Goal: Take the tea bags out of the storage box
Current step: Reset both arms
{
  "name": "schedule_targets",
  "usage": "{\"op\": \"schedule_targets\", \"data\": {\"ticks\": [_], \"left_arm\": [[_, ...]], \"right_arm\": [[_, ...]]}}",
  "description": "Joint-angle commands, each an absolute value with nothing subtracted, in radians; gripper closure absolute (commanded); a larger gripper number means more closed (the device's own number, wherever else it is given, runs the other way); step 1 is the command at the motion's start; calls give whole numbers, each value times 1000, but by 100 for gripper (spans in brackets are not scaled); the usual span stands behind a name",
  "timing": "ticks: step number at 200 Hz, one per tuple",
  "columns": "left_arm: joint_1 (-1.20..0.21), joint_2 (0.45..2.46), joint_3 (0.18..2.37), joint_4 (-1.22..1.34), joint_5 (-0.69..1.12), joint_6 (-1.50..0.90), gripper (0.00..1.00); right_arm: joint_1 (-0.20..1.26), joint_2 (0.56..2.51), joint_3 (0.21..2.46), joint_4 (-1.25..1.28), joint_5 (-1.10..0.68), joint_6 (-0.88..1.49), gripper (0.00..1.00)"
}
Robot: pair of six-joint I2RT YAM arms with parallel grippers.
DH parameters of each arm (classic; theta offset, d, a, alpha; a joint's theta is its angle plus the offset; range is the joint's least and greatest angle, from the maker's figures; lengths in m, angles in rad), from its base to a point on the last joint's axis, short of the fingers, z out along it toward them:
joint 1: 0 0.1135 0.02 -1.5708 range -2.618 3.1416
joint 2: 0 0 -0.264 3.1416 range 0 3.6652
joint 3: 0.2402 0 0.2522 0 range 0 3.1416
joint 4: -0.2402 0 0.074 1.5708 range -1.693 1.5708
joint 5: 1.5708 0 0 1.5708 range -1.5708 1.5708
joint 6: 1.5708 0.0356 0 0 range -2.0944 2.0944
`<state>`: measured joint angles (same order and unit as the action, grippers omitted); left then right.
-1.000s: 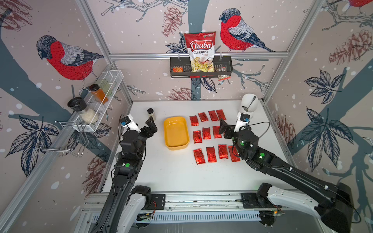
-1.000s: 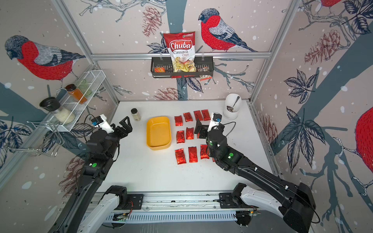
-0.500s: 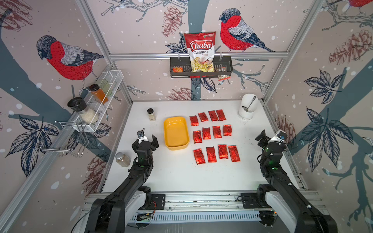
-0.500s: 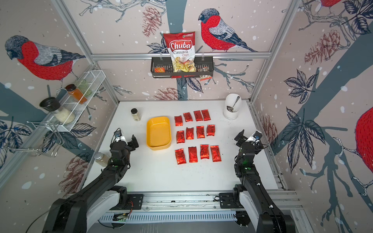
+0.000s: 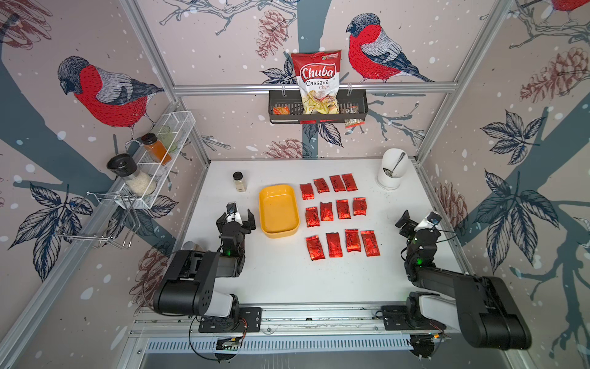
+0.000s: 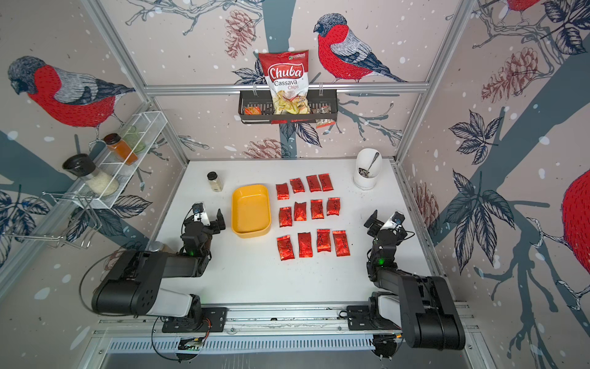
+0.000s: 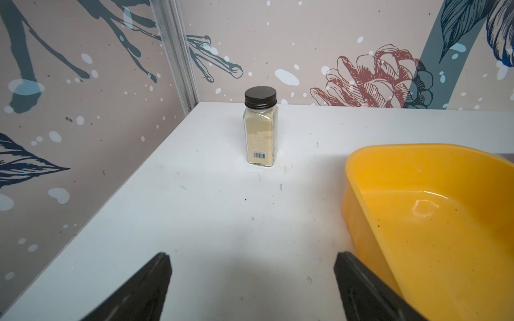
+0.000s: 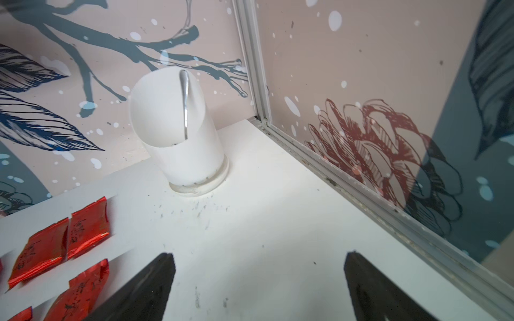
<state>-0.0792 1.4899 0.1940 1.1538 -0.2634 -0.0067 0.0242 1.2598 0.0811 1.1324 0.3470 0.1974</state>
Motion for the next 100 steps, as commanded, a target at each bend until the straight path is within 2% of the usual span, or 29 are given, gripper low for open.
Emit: {"op": "schedule_targets", "data": {"ticks": [1, 10, 23, 42, 100], "left_arm": [[-75, 1537, 203, 1328, -258, 6, 4], [-70, 1515, 248, 1203, -254, -4, 4], [-60, 1531, 242, 1244, -245, -9, 4], [-57, 1530, 248, 1229, -244, -12, 4], [-47, 1532, 265, 1194, -226, -20, 4]], "right_arm": [[27, 1371, 58, 1411, 316, 132, 0], [34, 1452, 46, 1500, 319, 126, 0], [66, 1564, 55, 1661, 327, 62, 0], [118, 1503, 170, 1335, 369, 39, 0], [61, 1516, 213, 1265, 350, 100, 0]]}}
